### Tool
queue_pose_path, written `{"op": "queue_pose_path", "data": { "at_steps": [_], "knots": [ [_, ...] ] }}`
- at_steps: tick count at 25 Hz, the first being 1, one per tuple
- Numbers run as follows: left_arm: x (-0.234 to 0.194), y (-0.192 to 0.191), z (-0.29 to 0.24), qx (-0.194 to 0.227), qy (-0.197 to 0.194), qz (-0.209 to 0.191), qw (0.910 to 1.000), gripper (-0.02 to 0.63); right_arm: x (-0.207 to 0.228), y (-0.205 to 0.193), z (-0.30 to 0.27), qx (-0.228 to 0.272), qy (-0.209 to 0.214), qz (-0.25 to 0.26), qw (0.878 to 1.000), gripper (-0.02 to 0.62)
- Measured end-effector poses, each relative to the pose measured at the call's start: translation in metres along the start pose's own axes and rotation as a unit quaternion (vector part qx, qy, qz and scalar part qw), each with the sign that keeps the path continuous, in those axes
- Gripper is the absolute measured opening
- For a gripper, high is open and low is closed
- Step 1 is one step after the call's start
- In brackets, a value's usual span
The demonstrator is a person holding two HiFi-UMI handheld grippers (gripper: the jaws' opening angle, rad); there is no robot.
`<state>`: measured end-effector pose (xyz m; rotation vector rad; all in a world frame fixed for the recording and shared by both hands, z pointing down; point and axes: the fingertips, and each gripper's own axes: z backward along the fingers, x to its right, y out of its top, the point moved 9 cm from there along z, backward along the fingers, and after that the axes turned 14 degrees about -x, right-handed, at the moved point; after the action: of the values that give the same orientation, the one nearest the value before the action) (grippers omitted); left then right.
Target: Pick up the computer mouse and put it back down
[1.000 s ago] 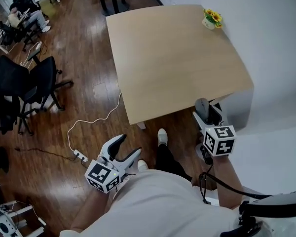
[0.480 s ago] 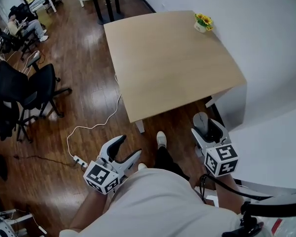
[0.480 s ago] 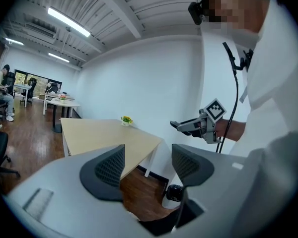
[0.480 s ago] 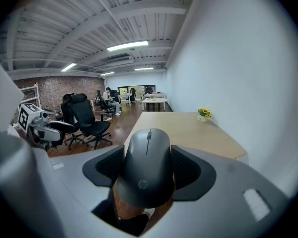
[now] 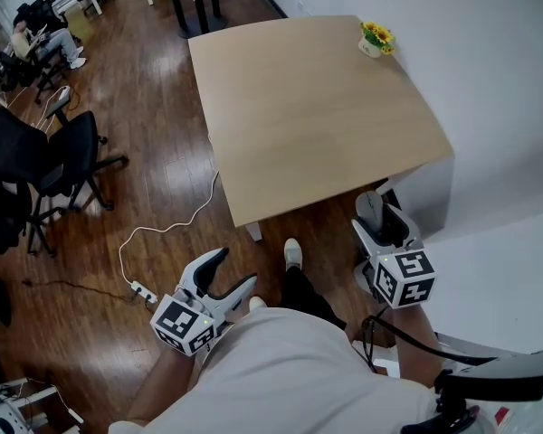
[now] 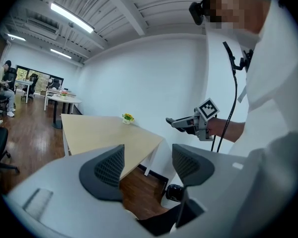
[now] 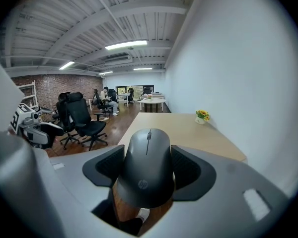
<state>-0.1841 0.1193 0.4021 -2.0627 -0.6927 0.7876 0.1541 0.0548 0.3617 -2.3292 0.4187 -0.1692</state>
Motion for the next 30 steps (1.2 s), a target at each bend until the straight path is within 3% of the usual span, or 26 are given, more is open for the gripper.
{"op": "queue_pose_path", "data": {
  "at_steps": [6, 18, 23, 30],
  "knots": [
    [-0.016, 0.012, -0.025, -0.012, 0.007, 0.014, 0.9998, 0.287, 0.058, 0.022, -0.072, -0.009, -0.016, -0.014, 1.000, 0.296],
    [-0.050, 0.063, -0.080, -0.021, 0.051, 0.052, 0.9971, 0.287, 0.186, 0.016, -0.306, -0.103, -0.018, -0.048, 0.993, 0.296],
    [-0.058, 0.077, -0.099, -0.032, 0.062, 0.065, 0.9955, 0.287, 0.206, -0.001, -0.370, -0.148, -0.018, -0.064, 0.987, 0.298],
    [-0.064, 0.079, -0.116, -0.048, 0.069, 0.079, 0.9933, 0.287, 0.204, -0.018, -0.408, -0.171, -0.010, -0.067, 0.983, 0.298]
  ]
}}
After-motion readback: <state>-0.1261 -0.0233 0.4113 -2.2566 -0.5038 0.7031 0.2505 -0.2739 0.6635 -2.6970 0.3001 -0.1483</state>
